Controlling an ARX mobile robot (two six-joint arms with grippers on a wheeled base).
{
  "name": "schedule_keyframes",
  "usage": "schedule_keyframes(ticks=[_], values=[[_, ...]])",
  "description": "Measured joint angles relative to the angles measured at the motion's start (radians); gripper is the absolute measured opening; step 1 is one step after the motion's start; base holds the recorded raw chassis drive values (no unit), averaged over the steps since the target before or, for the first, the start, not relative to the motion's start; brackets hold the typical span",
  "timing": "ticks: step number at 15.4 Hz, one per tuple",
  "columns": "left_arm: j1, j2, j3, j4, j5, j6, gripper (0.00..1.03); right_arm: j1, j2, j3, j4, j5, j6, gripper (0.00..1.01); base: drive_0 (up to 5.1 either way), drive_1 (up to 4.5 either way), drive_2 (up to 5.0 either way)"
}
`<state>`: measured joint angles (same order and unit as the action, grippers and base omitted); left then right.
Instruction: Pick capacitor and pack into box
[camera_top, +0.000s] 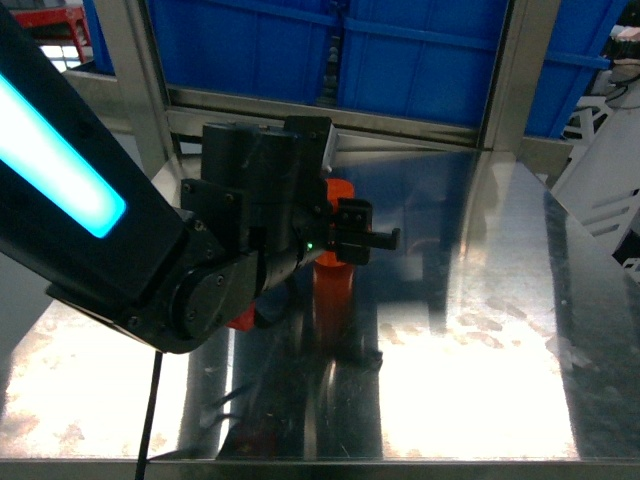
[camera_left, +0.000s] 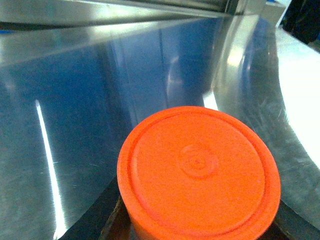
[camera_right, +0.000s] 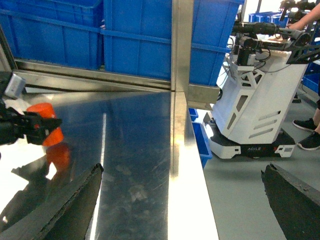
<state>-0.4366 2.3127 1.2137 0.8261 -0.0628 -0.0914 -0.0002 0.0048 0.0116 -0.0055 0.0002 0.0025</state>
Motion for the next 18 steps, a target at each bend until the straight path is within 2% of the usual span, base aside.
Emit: schedule_keyframes(ticks=[3,4,7,8,9,12,13,14,15,16,17,18], values=[[0.055,-0.282,-0.235,0.146,0.050,-0.005,0.46,0.000,0.000,0.000,0.000,0.000,0.000,0.98,0.0,0.00,0.0],[0.094,-0.429,-0.350,0.192,0.085,-0.005,0.46,0.000,0.000,0.000,0.000,0.000,0.000,0.98,0.0,0.00,0.0],[0.259,-0.874,-0.697,0.166,0.209,-0.006,0.46,0.000,0.000,0.000,0.000,0.000,0.000,0.98,0.0,0.00,0.0],[0.325,-1.056,-0.802,0.120,0.282,-0.008,0.46,0.000,0.000,0.000,0.000,0.000,0.000,0.98,0.0,0.00,0.0],[0.417,-1.276,-0.885,0.030,0.380,-0.030,0.46,0.000,0.000,0.000,0.000,0.000,0.000,0.98,0.0,0.00,0.0],[0.716,-1.867,-0.967,-0.365,0.629,-0.170,0.46,0.000,0.000,0.000,0.000,0.000,0.000,0.98,0.0,0.00,0.0],[0.733,-1.981,-0.966,-0.375,0.634,-0.191,0.46,0.000,0.000,0.000,0.000,0.000,0.000,0.98,0.0,0.00,0.0],[0.724,-2.005,-0.956,-0.382,0.652,-0.193,0.46,0.000,0.000,0.000,0.001,0.000,0.000,0.98,0.0,0.00,0.0],[0.658,-2.035,-0.899,-0.660,0.473,-0.126,0.46,0.000,0.000,0.000,0.000,0.000,0.000,0.98,0.0,0.00,0.0],[0.607,-2.071,-0.896,-0.811,0.330,-0.055,0.46,0.000,0.000,0.000,0.000,0.000,0.000,0.98,0.0,0.00,0.0],[0.539,-2.116,-0.933,-0.898,0.190,0.010,0.46,0.000,0.000,0.000,0.001,0.000,0.000,0.98,0.0,0.00,0.0],[0.446,-2.131,-0.970,-0.899,0.084,0.044,0.46,0.000,0.000,0.000,0.000,0.000,0.000,0.98,0.0,0.00,0.0]])
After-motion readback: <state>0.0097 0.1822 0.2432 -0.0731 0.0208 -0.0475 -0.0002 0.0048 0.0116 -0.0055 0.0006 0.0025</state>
